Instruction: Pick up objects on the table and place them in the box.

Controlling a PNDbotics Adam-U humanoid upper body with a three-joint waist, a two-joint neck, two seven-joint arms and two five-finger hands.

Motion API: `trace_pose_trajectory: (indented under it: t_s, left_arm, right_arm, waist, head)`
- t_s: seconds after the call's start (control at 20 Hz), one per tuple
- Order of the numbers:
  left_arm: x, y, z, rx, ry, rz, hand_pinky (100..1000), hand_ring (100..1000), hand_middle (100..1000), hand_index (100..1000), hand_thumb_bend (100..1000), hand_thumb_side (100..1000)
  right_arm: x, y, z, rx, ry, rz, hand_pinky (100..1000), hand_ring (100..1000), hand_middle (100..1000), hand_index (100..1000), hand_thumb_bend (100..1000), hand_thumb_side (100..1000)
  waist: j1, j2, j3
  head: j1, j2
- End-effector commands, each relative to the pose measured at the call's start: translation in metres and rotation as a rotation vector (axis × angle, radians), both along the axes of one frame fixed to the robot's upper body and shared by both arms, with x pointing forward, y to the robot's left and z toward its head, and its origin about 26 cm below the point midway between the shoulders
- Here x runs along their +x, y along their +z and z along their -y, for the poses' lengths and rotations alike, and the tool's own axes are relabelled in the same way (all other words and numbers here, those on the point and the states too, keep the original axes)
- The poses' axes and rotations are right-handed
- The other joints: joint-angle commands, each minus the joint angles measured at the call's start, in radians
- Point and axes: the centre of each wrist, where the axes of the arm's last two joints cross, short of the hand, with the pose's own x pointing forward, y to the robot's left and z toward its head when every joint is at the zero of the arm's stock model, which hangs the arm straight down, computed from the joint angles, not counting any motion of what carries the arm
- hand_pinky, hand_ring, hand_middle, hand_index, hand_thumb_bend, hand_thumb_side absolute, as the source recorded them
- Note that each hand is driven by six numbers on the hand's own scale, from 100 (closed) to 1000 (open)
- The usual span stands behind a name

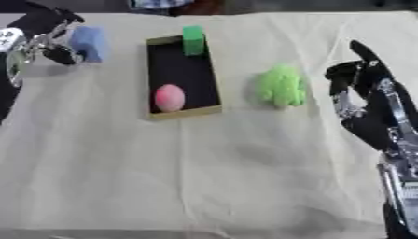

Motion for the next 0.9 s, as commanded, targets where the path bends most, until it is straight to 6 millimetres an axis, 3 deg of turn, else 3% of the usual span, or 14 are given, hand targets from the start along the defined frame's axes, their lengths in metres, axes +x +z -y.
trace_pose_trajectory:
  t_s: [0.05,0.45,0.5,0.9]
  left_arm:
    - [0.002,0.012,-0.002,0.01,0.011,0.011,818,813,844,926,310,282]
    - [0.002,0.004,0.002,0.022,0.005,-0.007,794,771,801,894,312,286]
    - [0.002,0.005,0.002,0.023,0.004,-0.003,735,639,654,771,276,243]
    - [-0.001,0.057,0.017,0.07,-0.146,0.153,734,628,635,756,250,227]
  right_arm:
    - [0.002,0.008,0.003,-0.014,0.008,0.021,802,732,666,996,100,486]
    - [0.002,0.008,0.003,-0.012,0.012,0.02,802,732,666,996,100,487]
    - [0.002,0.008,0.003,-0.011,0.012,0.02,802,732,666,996,100,483]
    - [0.0,0.007,0.004,-0.006,-0.001,0.019,802,732,667,996,100,484]
  waist:
    - [-0.013,0.001,-0.004]
    - [-0.011,0.004,-0.011]
    - [-0.011,0.003,-0.011]
    - [0.0,-0.018,-0.002]
  head:
    - [0.003,-0.002]
    - [-0.001,-0.002]
    - [-0.001,-0.002]
    - [-0.019,-0.002]
